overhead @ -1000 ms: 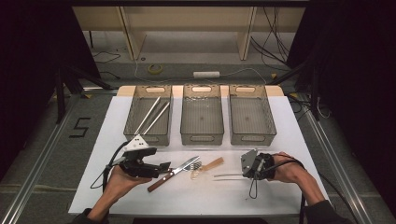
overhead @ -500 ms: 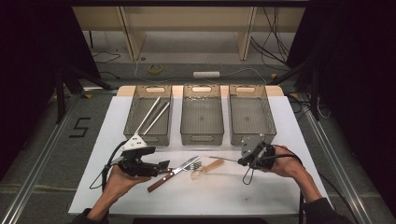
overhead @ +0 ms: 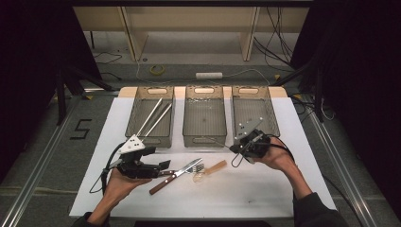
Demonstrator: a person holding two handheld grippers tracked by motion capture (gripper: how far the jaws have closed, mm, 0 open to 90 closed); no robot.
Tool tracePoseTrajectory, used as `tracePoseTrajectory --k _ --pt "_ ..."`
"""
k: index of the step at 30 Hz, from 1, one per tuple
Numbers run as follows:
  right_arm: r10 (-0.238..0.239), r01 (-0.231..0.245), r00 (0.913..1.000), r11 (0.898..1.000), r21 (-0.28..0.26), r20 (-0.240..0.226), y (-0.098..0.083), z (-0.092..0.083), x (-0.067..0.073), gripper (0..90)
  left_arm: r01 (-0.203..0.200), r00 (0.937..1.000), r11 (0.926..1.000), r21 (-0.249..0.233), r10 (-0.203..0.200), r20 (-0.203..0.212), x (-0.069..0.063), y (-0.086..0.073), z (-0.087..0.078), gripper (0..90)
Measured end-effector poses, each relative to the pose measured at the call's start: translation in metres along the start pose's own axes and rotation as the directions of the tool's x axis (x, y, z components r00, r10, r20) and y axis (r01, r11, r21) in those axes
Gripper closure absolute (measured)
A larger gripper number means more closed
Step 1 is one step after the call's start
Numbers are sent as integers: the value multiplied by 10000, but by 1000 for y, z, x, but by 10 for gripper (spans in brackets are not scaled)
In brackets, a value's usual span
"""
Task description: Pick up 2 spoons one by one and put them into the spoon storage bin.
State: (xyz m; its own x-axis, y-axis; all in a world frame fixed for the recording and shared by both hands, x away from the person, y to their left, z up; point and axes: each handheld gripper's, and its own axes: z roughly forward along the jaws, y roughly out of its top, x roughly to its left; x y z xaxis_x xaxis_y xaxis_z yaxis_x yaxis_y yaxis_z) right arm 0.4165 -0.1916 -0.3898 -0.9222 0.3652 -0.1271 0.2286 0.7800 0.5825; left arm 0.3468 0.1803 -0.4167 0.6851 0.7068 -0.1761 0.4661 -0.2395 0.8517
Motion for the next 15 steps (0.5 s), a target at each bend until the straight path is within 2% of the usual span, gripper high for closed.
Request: tracePoseTrajectory --k 10,15 --pt "980 -973 9951 9935 -597 103 28 9 -18 900 230 9997 9977 -632 -230 4 0 -2 -7 195" --pt "1403 -1384 9898 9883 -643 260 40 15 -26 900 262 9996 9966 -783 -268 -71 0 -3 -11 195"
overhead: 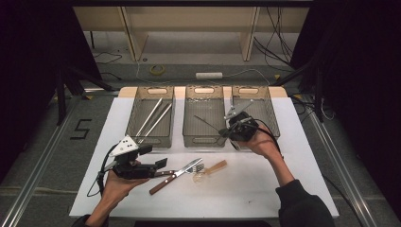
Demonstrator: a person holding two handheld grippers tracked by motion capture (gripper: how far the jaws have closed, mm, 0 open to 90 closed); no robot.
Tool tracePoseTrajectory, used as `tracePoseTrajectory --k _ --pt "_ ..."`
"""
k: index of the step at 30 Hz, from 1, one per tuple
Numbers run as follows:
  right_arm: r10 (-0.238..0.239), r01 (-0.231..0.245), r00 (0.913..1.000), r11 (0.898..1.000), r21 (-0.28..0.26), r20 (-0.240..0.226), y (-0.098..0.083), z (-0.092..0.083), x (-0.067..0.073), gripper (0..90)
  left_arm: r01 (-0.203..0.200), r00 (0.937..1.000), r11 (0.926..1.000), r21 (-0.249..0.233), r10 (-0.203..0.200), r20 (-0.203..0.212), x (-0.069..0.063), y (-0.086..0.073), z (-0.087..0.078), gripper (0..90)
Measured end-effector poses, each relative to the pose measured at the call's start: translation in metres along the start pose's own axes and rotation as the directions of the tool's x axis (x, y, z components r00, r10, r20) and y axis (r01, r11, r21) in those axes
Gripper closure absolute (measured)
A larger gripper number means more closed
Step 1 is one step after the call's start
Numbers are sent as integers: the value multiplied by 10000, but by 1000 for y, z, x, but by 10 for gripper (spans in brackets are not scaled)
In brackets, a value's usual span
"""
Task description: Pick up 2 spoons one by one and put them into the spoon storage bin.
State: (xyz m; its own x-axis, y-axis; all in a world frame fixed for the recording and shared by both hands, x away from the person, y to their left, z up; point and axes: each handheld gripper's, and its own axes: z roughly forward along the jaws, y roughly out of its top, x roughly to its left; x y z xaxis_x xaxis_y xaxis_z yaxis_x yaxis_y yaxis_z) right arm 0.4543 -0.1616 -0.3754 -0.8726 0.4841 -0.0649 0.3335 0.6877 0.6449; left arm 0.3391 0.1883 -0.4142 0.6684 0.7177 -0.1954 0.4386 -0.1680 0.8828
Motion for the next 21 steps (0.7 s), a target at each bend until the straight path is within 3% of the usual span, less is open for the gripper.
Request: tracePoseTrajectory --k 21 --pt "1232 -1201 9915 9902 -712 411 44 27 -19 900 -30 10000 9995 -327 27 -84 -8 -5 -9 188"
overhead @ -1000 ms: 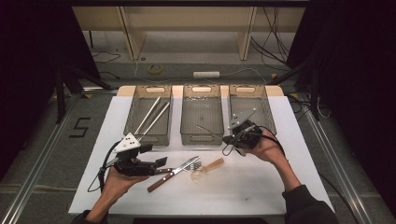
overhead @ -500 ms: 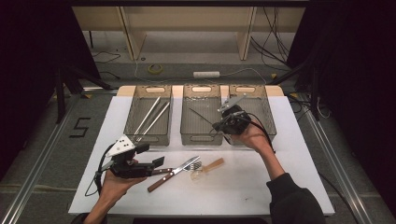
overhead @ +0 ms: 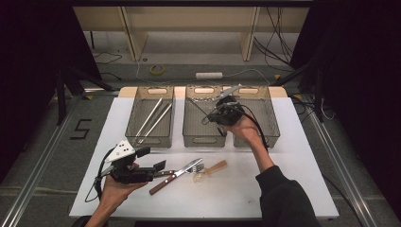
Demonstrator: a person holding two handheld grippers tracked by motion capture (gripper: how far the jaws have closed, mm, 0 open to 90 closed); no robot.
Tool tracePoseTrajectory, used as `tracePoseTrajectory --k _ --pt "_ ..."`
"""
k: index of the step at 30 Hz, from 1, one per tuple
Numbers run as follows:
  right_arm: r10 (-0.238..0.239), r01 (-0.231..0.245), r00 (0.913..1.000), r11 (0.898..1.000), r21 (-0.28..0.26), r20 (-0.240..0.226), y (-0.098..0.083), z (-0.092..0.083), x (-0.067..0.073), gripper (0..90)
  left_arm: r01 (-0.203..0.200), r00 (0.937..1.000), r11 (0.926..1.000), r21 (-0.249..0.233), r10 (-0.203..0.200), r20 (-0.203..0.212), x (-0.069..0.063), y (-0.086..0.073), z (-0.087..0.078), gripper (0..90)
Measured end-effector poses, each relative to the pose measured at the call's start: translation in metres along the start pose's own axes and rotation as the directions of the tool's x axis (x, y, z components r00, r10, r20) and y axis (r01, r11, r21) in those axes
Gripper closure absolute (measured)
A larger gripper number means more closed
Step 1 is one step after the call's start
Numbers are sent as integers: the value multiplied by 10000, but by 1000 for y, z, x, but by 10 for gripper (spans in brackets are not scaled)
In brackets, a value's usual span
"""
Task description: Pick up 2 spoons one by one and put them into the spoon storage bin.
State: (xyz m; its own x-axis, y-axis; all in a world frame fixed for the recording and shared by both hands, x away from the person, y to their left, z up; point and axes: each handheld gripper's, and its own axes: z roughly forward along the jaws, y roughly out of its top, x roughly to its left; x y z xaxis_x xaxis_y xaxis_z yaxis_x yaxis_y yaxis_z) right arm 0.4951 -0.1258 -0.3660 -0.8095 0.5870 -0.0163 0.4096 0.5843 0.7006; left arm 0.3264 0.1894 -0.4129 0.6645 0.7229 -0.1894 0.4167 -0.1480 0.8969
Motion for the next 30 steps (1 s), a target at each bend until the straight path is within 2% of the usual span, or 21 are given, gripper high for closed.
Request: tracePoseTrajectory --k 14,23,30 --pt "274 -272 9991 9996 -58 317 17 13 -2 900 -80 10000 10000 -43 79 -34 -2 -1 -2 186" --pt "337 -343 9983 9994 109 485 20 24 -6 900 -104 9999 9999 -67 104 6 -2 -1 -2 186" --pt "633 -647 9959 9977 193 651 17 30 -11 900 -88 10000 9999 -86 88 30 -2 -1 -1 186"
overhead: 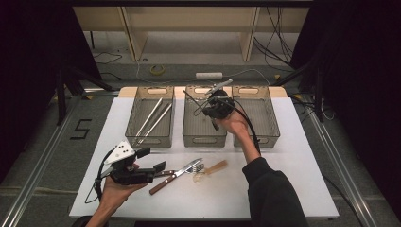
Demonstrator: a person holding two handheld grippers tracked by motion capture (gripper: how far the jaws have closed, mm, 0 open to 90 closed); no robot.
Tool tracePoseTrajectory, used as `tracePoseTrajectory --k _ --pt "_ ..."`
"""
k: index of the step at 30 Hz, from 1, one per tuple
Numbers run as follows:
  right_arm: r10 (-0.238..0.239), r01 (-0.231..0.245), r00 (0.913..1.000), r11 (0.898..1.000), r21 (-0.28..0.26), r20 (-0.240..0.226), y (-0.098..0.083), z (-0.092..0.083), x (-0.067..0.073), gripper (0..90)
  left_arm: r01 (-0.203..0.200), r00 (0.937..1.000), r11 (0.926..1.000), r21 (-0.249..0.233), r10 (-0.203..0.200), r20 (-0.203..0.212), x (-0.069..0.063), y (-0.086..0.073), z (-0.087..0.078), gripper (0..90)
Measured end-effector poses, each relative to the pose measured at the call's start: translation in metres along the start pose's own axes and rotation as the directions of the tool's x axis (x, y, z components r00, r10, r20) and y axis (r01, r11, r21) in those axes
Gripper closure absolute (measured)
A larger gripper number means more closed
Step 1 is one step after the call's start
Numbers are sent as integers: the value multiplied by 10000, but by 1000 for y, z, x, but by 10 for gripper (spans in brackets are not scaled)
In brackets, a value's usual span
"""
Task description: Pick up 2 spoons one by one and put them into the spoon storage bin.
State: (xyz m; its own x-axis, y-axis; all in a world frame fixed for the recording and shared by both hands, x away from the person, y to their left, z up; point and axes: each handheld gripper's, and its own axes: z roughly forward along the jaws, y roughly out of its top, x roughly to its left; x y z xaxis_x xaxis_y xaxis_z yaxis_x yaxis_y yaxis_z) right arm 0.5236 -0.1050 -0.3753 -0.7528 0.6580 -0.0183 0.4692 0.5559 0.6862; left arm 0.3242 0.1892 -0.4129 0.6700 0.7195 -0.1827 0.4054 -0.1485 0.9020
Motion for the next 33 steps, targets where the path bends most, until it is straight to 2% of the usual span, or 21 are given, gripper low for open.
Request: tracePoseTrajectory --k 15,27,33 --pt "582 -585 9978 9983 77 318 -4 17 -4 900 -87 10000 10000 -6 87 15 0 0 -1 186" --pt "1056 -1078 9931 9933 426 506 -13 32 -2 899 -36 10000 10000 -7 36 46 -1 0 0 186" --pt "1036 -1061 9937 9926 593 438 -15 37 -1 889 -112 9999 9999 73 111 68 -2 0 0 186"
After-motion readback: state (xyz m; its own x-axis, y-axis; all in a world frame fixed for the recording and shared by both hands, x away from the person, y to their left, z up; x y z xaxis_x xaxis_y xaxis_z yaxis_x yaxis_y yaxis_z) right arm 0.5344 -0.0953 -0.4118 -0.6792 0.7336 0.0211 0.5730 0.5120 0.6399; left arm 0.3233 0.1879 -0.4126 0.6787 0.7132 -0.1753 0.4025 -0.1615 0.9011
